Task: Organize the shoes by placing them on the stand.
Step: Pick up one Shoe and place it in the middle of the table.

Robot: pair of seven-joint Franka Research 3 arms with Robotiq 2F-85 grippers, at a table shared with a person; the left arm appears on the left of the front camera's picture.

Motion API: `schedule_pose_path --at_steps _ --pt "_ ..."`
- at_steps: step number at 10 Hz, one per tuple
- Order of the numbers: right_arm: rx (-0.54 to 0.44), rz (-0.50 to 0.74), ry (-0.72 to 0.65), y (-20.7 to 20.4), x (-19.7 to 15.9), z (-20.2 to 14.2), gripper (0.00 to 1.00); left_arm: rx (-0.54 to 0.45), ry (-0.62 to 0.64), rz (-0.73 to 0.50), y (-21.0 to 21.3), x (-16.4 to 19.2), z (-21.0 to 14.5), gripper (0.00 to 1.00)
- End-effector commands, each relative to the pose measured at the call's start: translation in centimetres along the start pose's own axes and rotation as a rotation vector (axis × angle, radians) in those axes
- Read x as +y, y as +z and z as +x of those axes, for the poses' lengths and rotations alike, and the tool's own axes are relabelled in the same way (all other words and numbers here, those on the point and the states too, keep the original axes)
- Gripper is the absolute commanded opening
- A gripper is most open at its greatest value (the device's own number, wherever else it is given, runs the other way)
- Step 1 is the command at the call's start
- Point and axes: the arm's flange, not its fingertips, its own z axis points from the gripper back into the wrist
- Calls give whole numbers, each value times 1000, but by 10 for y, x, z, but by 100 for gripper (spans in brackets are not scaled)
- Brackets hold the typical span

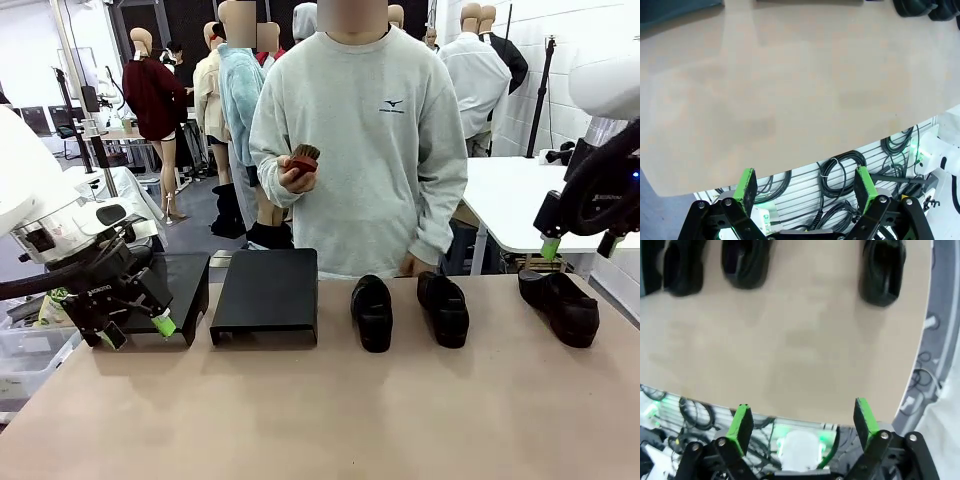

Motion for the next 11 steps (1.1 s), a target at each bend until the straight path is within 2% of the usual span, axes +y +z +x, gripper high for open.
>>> schedule_pose_path --at_steps 1,2,4,5,6,9,11 --pt "37 107 43 -16 -32 51 100 -1 4 4 1 0 0 100" --pt "51 176 27 -27 -52 66 100 -1 4 4 1 0 0 100" --pt "108 215 -14 -50 -81 87 100 -1 4 4 1 0 0 100" --pt "126 235 -61 -59 -85 91 100 -1 4 4 1 0 0 100" --pt "71 171 1 -56 -73 76 100 -1 4 4 1 0 0 100" --pt "95 194 -20 -63 -82 84 100 -1 4 4 1 0 0 100" --pt "-12 -45 94 -87 -39 78 100 -1 4 4 1 0 0 100"
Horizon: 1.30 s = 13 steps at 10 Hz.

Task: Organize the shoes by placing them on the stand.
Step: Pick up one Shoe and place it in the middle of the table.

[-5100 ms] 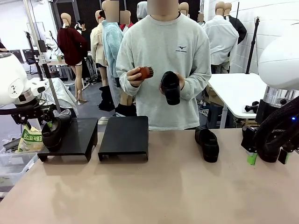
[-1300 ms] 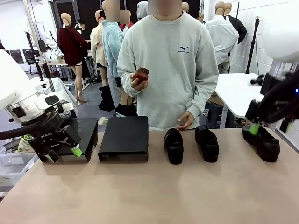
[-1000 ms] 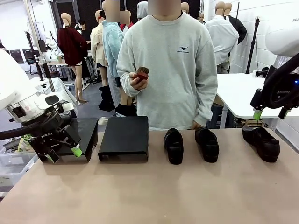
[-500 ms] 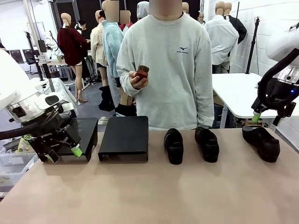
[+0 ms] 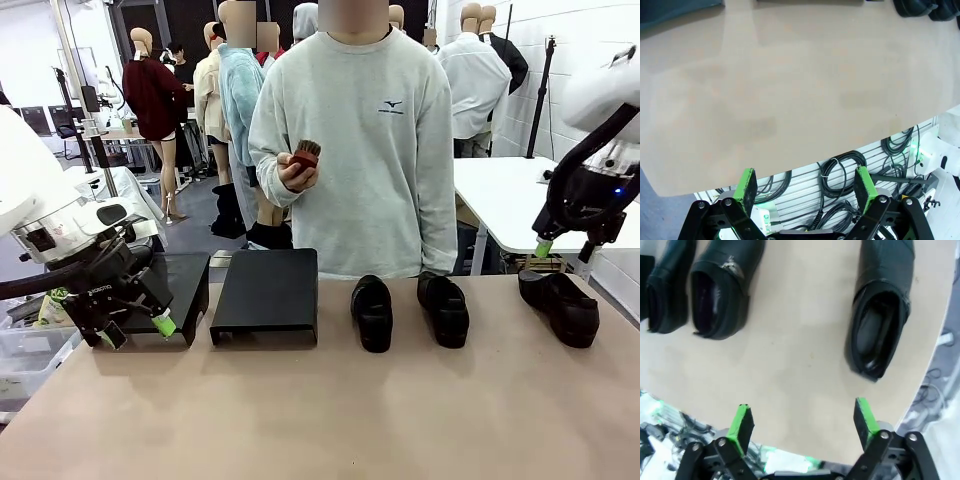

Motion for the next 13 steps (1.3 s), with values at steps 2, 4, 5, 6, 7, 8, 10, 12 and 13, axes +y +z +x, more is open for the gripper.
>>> schedule_pose_path --at_steps 2,4,5,6,7,8,10,12,13 --pt "-125 -265 53 -46 33 1 100 -1 4 3 1 0 0 100" --pt "-126 -321 41 -63 34 9 100 -1 4 3 1 0 0 100" --pt "-111 -304 28 -67 28 11 100 -1 4 3 1 0 0 100" --pt "-109 -276 12 -68 17 15 100 -1 4 3 1 0 0 100" --pt "-117 -266 -1 -69 10 18 100 -1 4 3 1 0 0 100" --pt "-122 -259 1 -68 11 18 100 -1 4 3 1 0 0 100" --pt "-123 -253 -1 -67 7 20 100 -1 4 3 1 0 0 100" --pt "-103 -211 -11 -70 -10 29 100 -1 4 3 1 0 0 100" --pt "-81 -182 -15 -72 -18 34 100 -1 4 3 1 0 0 100"
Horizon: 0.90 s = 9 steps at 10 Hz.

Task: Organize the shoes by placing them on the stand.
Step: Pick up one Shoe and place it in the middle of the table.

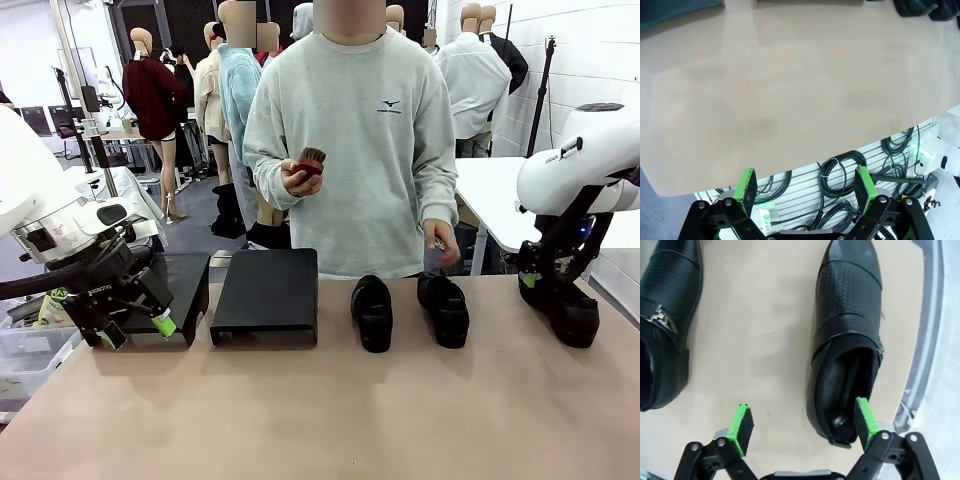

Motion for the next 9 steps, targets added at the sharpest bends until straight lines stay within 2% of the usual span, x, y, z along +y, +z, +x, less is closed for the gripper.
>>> schedule_pose_path --at_steps 1,9 --pt "43 64 -3 -9 -17 16 100 -1 4 2 1 0 0 100" --pt "116 122 -10 -38 -41 40 100 -1 4 2 1 0 0 100"
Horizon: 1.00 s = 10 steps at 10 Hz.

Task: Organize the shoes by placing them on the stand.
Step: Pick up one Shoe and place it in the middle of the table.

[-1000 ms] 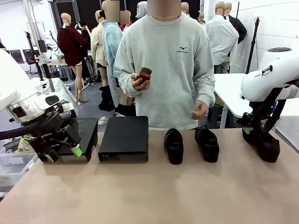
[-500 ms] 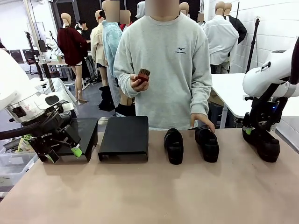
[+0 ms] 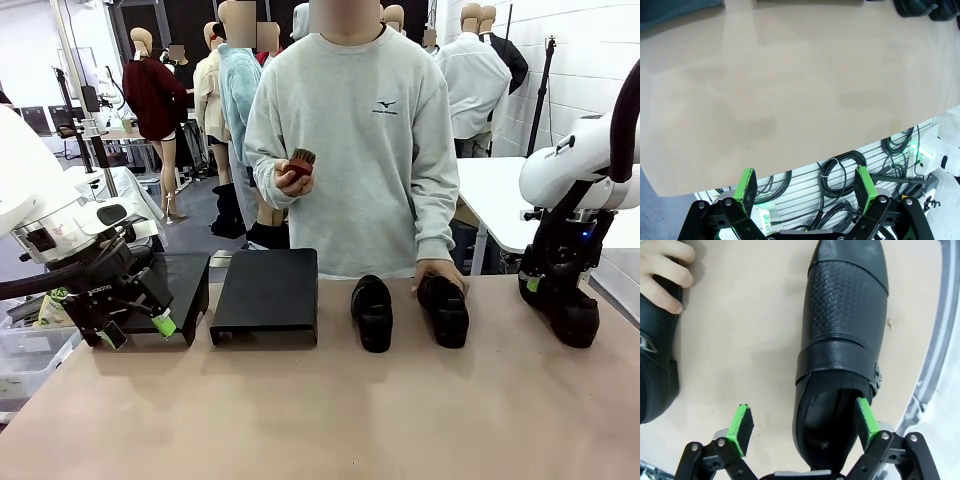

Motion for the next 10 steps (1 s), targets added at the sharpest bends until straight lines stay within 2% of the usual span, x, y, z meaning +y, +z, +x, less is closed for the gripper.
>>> schedule_pose_path --at_steps 1,4,7,10 --pt "18 52 13 -2 -9 13 100 -1 4 2 1 0 0 100" --pt "13 82 65 -11 -9 20 100 -1 4 2 1 0 0 100" --pt "71 93 -36 -13 0 14 100 -1 4 2 1 0 0 100" --pt "55 40 -60 2 25 4 100 -1 4 2 1 0 0 100"
